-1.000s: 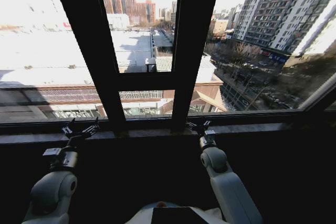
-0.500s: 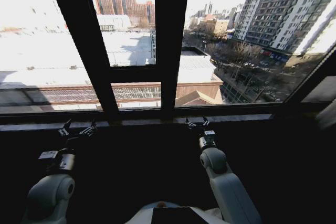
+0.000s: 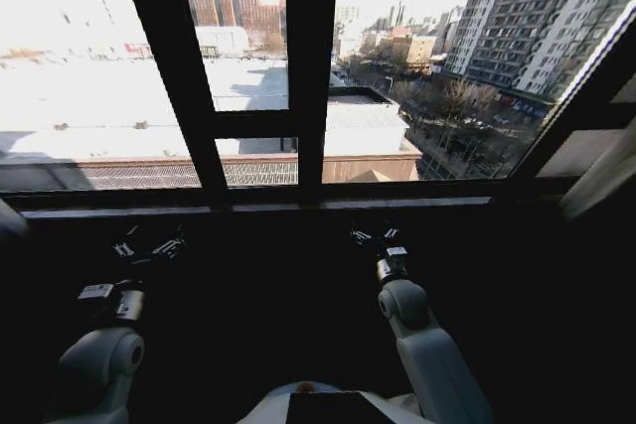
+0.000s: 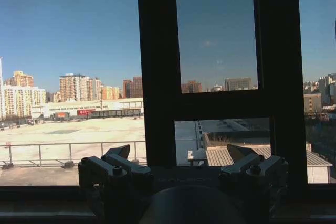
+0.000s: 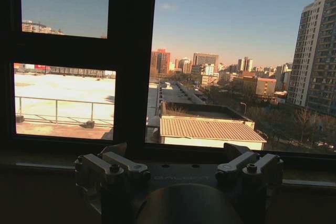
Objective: Open the curtains by pulling them apart, changing their state from closed to fully open.
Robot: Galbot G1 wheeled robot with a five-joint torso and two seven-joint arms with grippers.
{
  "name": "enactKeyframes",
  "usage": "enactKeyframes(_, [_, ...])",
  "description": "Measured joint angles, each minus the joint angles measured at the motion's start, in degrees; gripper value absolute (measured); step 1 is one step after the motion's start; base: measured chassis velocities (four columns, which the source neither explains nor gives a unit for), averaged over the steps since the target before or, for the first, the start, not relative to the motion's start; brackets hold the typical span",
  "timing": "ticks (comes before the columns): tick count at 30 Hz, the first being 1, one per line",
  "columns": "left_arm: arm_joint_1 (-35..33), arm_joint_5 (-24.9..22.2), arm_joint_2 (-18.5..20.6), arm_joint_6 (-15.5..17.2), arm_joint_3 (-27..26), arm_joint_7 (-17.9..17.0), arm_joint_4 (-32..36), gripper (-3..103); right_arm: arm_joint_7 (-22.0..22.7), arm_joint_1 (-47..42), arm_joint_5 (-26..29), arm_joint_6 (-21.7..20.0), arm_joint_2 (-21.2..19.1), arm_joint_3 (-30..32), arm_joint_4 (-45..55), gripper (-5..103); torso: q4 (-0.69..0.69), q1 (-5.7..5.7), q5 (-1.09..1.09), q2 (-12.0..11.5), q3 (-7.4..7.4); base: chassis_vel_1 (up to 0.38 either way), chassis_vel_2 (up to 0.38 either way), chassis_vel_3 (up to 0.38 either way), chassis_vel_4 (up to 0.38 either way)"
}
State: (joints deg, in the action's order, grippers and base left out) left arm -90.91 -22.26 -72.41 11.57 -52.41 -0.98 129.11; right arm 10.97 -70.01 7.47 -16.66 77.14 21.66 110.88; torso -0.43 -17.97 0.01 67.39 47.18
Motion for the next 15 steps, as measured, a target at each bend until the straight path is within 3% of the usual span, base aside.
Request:
enactKeyframes(9, [-0.2,0.0,-0.2,-0.7,0.0,0.1,-0.5,100,0.0,0.2,-0.4,0.2,0.1,-0.3,-0.2,100,-0.01,0.02,0.00,0.0,-0.01,0.237,-0.322,-0.236,0.320])
enactKeyframes(15, [-0.3,0.0,-0.4,-0.9,0.1,0.1,-0.5,100,0.0,0.3,-0.4,0.1,0.2,-0.5,-0.1,100,-0.01,0.02,0.00,0.0,0.00,0.025,-0.026,-0.025,0.044])
